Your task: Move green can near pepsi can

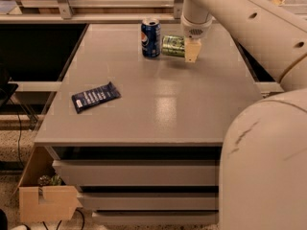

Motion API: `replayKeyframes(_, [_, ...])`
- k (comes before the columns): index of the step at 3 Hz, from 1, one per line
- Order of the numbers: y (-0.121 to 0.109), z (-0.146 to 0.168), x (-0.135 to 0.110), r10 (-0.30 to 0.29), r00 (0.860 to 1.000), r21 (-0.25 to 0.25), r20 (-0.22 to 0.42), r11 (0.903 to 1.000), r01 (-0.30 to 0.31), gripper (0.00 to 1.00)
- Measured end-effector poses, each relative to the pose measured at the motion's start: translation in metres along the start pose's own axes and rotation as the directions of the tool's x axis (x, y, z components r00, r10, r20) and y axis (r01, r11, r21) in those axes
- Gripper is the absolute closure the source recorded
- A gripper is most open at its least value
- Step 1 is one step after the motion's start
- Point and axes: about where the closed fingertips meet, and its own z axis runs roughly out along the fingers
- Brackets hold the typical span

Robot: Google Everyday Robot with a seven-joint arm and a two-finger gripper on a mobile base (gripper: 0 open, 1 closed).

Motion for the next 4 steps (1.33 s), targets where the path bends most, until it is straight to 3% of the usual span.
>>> replayKeyframes(1, [0.0009,0.0091,-0.0015,0.004,1.0,-0.021,0.012,0.9998,-0.004,1.0])
replayKeyframes(4, [0.0033,0.0186,-0.0049,0.004,1.0,-0.069,0.018,0.9976,-0.002,0.35])
